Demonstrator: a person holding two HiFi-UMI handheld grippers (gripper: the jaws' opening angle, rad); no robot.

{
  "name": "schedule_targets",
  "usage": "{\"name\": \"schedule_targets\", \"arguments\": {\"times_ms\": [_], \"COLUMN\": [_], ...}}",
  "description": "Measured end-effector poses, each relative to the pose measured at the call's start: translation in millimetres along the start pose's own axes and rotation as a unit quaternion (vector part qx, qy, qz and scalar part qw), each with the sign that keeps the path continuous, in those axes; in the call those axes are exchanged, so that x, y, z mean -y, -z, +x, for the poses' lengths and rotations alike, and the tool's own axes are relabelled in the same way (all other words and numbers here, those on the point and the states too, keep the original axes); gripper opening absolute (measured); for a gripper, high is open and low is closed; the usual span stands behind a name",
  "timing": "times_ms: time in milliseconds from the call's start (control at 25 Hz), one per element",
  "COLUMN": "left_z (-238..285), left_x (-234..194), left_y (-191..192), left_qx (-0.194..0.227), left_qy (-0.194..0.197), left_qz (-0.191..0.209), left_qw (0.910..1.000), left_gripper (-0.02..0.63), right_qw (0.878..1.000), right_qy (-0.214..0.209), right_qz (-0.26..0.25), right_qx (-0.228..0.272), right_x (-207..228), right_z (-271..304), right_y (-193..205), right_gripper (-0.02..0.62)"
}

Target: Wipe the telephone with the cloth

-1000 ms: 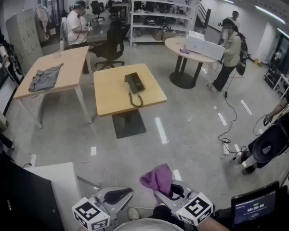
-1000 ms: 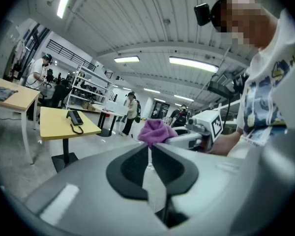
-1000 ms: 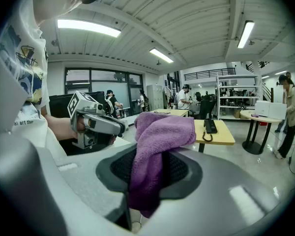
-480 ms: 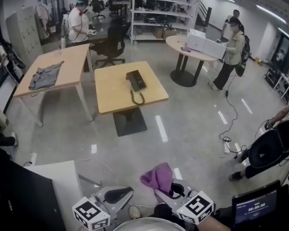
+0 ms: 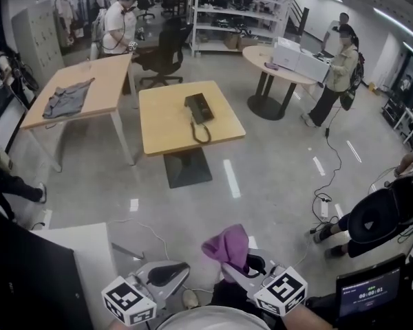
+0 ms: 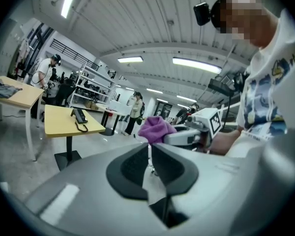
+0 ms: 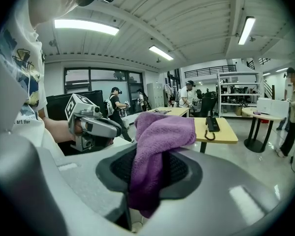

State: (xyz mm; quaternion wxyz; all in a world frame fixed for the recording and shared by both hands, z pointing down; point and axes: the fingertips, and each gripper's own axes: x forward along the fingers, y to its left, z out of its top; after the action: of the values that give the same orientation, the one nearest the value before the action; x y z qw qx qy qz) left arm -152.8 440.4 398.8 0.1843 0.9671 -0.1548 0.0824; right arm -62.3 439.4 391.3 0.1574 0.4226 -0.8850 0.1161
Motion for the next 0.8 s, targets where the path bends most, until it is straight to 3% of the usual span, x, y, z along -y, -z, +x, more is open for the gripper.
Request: {"name": "schedule_targets", "arguments": {"times_ms": [400, 800], "left_z": [48, 137], "left_x": [-48, -112], "left_y": [-18, -91], "left_qx": [-0.003, 0.006], "left_qy": [-0.036, -0.069], "left_qz": [-0.017, -0.006], "left_qw": [0.9992, 0.9976], "left_gripper": [0.021, 0.02], "right_qw": [1.0, 0.998], "right_qy": [-0.015, -0.052], "right_qz": [0.009, -0.012], "right_qx": [0.004, 0.016], "right_x": [77, 193], "right_z": [29, 61], "right_y": [-6, -43], "right_gripper": [0.115, 0.115]}}
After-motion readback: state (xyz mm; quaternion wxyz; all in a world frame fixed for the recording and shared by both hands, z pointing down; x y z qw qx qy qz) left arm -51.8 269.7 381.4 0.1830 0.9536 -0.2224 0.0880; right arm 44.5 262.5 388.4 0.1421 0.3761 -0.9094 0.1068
